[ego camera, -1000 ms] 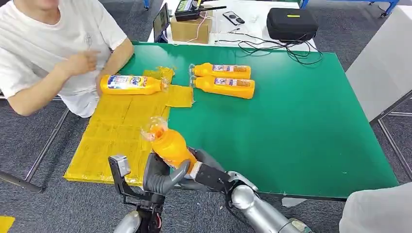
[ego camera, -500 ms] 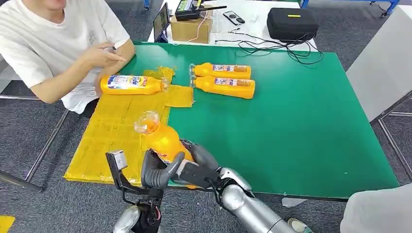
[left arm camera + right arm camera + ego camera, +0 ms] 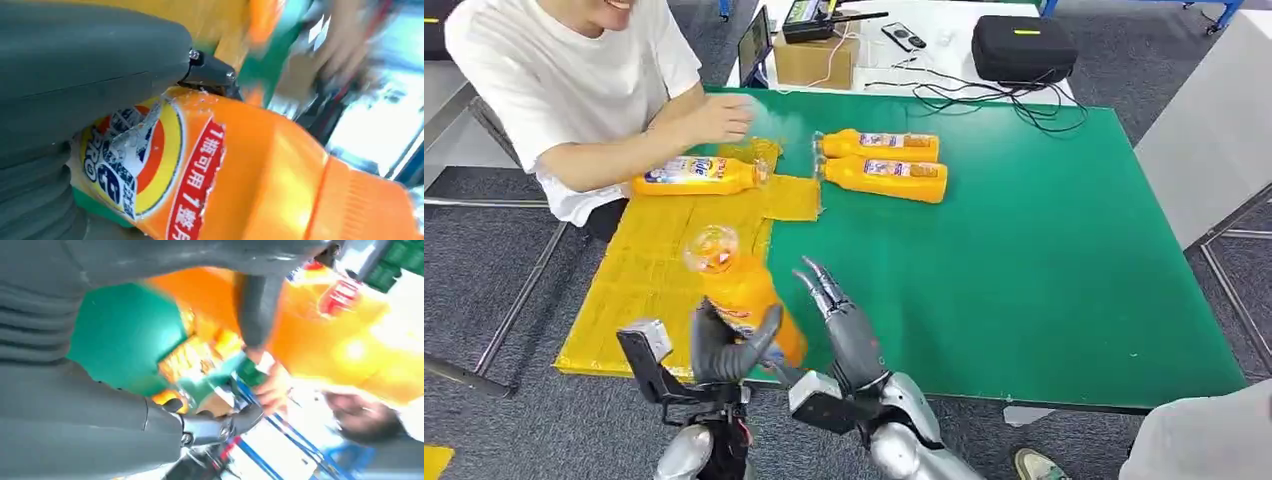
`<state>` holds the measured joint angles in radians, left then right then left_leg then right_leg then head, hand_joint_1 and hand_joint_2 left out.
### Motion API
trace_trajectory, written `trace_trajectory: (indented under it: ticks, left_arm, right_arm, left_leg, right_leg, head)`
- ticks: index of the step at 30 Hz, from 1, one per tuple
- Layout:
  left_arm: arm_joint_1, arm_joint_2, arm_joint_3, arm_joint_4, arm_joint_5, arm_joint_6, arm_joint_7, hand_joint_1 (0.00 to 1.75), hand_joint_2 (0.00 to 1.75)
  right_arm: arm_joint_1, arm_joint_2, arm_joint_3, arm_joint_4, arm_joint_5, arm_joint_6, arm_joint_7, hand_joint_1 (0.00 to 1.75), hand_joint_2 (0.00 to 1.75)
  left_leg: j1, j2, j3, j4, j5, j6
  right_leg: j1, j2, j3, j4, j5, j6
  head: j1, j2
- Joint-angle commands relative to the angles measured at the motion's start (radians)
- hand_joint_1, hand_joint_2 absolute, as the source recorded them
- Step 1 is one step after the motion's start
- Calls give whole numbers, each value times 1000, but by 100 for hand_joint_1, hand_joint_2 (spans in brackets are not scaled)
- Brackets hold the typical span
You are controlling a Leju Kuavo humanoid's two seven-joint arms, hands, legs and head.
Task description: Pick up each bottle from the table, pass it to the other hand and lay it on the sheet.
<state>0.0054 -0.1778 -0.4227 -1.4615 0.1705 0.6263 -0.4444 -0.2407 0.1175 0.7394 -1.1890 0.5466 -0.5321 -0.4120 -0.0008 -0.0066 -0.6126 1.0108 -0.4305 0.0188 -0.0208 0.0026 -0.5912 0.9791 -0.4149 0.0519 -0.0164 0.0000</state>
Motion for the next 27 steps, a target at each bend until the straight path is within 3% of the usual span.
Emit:
trace_trajectory:
  ticks: [1,4,10,11,13,15,18,22,25,26,27]
  left_arm:
    - [-56,42,83,141,-202,26,6,175,175]
    - [-61,43,140,145,-386,63,52,175,175]
    - [-89,52,188,174,-439,15,81,175,175]
    - [-116,59,193,211,-566,72,90,175,175]
    - [-142,30,292,261,-909,72,128,175,175]
    - [-169,48,364,323,-1204,72,203,175,175]
    - [-201,113,320,407,-1265,47,265,175,175]
    - [-222,137,283,444,-1309,-18,318,175,175]
    - [-257,150,245,499,-1318,-139,376,175,175]
    - [-292,177,201,562,-1335,-261,414,175,175]
    - [-299,183,196,568,-1334,-265,412,175,175]
  right_arm:
    - [71,-54,-96,-80,41,-18,-15,0,0]
    - [125,-43,-171,-99,48,-35,-33,0,0]
    - [185,-25,-231,-116,41,-83,-87,0,0]
    - [197,-18,-248,-121,30,-109,-123,0,0]
    - [227,-16,-274,-139,7,-108,-144,0,0]
    - [262,-17,-296,-138,-1,-102,-140,0,0]
    - [276,-9,-297,-123,-30,-78,-160,0,0]
    - [279,-6,-281,-120,-30,-64,-165,0,0]
    - [280,-8,-264,-127,-36,-18,-143,0,0]
    - [282,-11,-250,-139,-37,13,-136,0,0]
    - [284,-11,-249,-145,-37,15,-135,0,0]
  left_leg:
    - [1,-5,4,-2,0,-1]
    - [1,-2,5,-1,-1,-1]
    - [1,-2,4,-1,-1,-1]
    - [1,-1,6,-1,-2,-2]
    - [2,-3,5,-1,-1,-2]
    - [2,-4,5,-1,-1,-2]
    - [2,-2,8,-2,-2,-2]
    - [2,0,6,-1,-2,-2]
    - [1,-2,3,-1,0,-1]
    - [2,-2,5,-1,-1,-2]
    - [2,-1,4,-1,-1,-1]
  right_leg:
    - [1,-4,6,-2,-1,-2]
    - [1,-2,6,-2,-1,-3]
    - [1,-2,5,-1,-1,-3]
    - [2,-1,7,-1,-2,-3]
    - [2,-3,6,-1,-2,-3]
    - [2,-5,7,-1,-2,-3]
    - [2,-2,9,-3,-2,-3]
    - [2,-1,7,-1,-2,-4]
    - [1,-3,4,-1,-1,-2]
    - [2,-3,6,-1,-2,-3]
    - [1,-2,5,-1,-1,-3]
  head:
    - [1,0]
    - [1,0]
    - [0,0]
    - [0,0]
    - [0,0]
    - [1,0]
    - [1,0]
    - [0,0]
    - [1,0]
    - [0,0]
    - [1,0]
